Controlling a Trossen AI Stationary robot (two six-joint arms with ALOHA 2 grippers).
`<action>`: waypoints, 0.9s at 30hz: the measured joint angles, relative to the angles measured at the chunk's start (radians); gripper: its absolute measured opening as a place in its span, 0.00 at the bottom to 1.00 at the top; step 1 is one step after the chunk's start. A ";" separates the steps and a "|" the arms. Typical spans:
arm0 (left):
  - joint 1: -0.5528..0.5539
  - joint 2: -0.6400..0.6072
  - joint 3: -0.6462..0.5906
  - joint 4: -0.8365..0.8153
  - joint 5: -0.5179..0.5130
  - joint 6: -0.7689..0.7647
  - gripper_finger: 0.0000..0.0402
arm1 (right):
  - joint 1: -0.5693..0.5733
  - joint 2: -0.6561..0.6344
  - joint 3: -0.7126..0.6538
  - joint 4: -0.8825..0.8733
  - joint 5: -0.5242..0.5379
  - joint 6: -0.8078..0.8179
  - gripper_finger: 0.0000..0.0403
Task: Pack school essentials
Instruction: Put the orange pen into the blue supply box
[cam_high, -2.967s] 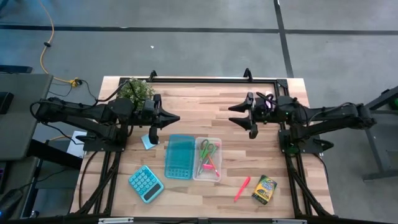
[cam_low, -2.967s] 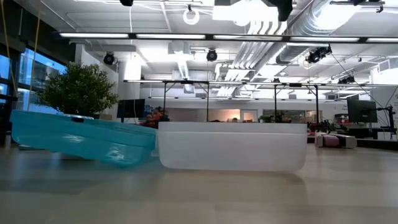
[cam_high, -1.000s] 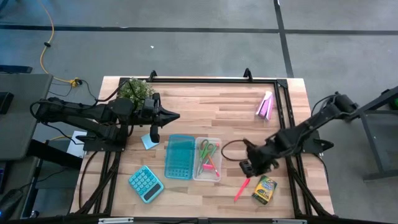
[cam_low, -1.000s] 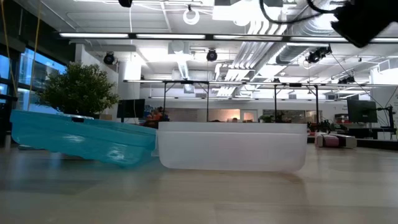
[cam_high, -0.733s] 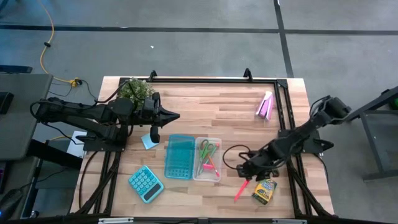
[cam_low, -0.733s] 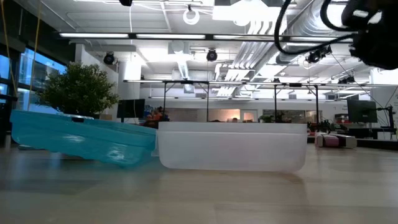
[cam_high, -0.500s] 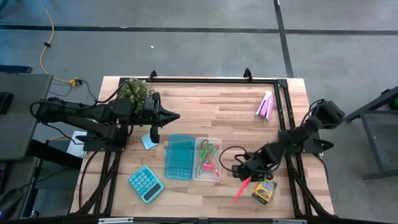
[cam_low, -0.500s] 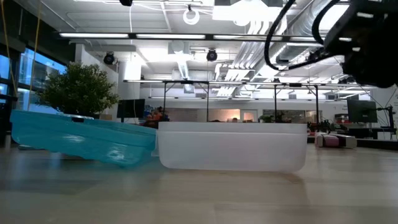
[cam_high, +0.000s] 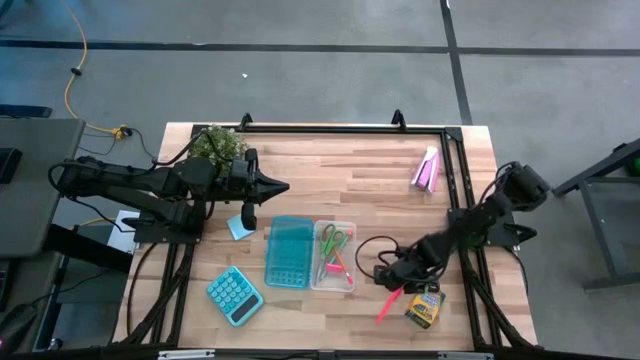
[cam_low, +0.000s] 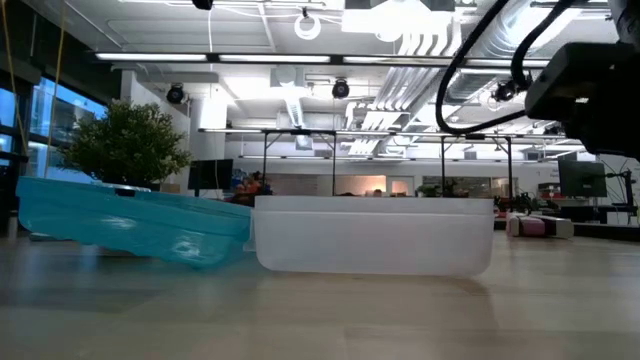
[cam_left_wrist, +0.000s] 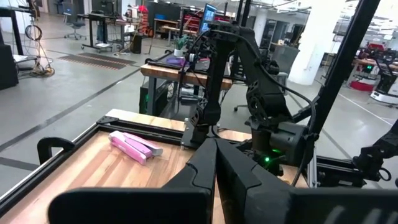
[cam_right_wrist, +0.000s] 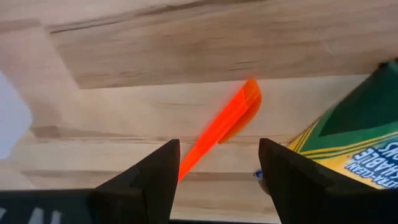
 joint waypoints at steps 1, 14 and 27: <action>0.000 0.000 0.000 0.000 0.000 0.000 0.00 | 0.003 0.007 0.000 -0.003 0.001 0.007 0.53; 0.000 0.000 0.000 0.000 0.001 0.000 0.00 | 0.007 0.096 0.000 0.046 -0.002 0.027 0.53; 0.000 0.000 0.000 0.001 0.001 0.000 0.00 | 0.007 0.100 0.001 0.029 -0.016 0.027 0.19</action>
